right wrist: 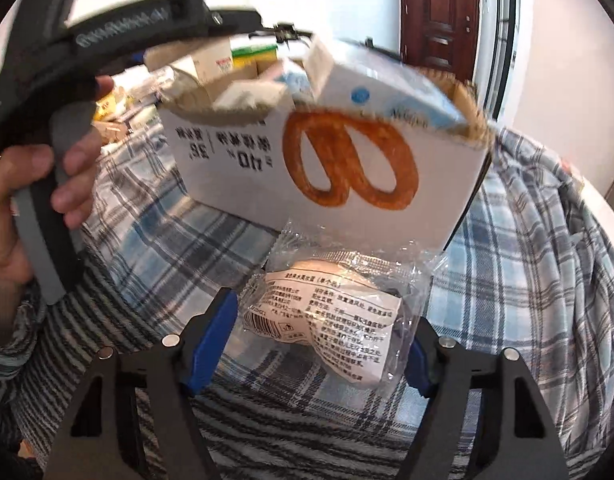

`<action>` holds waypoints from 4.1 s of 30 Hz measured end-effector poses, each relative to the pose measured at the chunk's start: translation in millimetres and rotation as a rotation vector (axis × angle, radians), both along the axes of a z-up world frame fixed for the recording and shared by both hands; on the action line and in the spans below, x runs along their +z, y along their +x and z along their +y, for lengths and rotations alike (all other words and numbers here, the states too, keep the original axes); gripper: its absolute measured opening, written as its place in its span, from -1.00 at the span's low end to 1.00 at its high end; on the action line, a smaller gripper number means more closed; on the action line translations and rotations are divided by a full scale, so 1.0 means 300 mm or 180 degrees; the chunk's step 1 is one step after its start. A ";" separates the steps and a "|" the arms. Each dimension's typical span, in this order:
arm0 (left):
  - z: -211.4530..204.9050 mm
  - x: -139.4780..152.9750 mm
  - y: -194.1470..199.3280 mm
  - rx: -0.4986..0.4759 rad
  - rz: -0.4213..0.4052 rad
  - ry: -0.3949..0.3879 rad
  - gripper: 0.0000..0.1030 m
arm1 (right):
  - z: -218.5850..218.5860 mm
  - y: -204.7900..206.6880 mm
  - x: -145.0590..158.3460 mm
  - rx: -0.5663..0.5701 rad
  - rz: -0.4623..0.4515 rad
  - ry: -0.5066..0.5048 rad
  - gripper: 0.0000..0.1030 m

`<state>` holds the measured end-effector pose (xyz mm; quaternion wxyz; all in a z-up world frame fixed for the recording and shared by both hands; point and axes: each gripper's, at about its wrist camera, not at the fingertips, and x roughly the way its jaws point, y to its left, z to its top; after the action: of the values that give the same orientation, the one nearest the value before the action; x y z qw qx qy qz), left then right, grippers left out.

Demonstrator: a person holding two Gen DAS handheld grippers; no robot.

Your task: Organize objects

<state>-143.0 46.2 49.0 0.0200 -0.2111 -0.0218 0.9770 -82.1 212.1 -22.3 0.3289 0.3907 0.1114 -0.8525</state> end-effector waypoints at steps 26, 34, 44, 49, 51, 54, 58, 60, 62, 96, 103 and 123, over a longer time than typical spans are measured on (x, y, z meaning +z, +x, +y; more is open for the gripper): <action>-0.154 0.040 0.027 0.0479 0.0400 0.0422 0.56 | -0.023 -0.313 0.436 -0.0073 0.0732 -0.1321 0.41; -0.109 0.005 -0.024 0.0241 0.0187 0.0349 0.56 | -0.106 -0.520 0.337 -0.0070 0.0368 -0.1424 0.41; -0.001 -0.008 -0.013 -0.0055 0.0173 0.0068 0.56 | -0.085 -0.488 0.283 -0.0010 0.0341 -0.1497 0.41; 0.015 -0.013 -0.019 -0.0062 0.0133 0.0017 0.56 | -0.066 -0.480 0.271 -0.0029 0.0323 -0.1521 0.41; 0.018 -0.014 -0.023 -0.0068 0.0115 0.0004 0.56 | -0.059 -0.477 0.266 -0.0044 0.0310 -0.1527 0.41; 0.025 -0.018 -0.033 -0.0074 0.0064 -0.0031 0.75 | -0.054 -0.472 0.267 -0.0059 0.0321 -0.1525 0.41; 0.032 -0.019 -0.034 -0.0045 0.0059 -0.0093 1.00 | -0.054 -0.469 0.271 -0.0085 0.0343 -0.1513 0.41; 0.028 -0.020 -0.034 -0.0045 0.0046 -0.0075 1.00 | -0.055 -0.469 0.271 -0.0080 0.0337 -0.1511 0.41; 0.017 -0.021 -0.036 -0.0017 0.0026 -0.0039 1.00 | -0.056 -0.470 0.271 -0.0077 0.0334 -0.1507 0.41; -0.016 0.022 0.017 0.0000 0.0235 0.0024 1.00 | 0.036 -0.334 0.408 -0.0031 0.0685 -0.1810 1.00; -0.012 0.031 0.023 0.0023 0.0208 -0.0025 1.00 | 0.120 -0.094 0.582 0.0121 0.1213 -0.1908 1.00; 0.040 0.002 0.009 0.0080 0.0004 -0.0263 1.00 | 0.218 0.196 0.256 -0.0507 0.1174 -0.0717 1.00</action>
<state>-140.2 58.4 49.7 -0.0010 -0.2108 0.0160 0.9774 -23.2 277.5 54.6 0.2761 0.1967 0.0425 -0.9398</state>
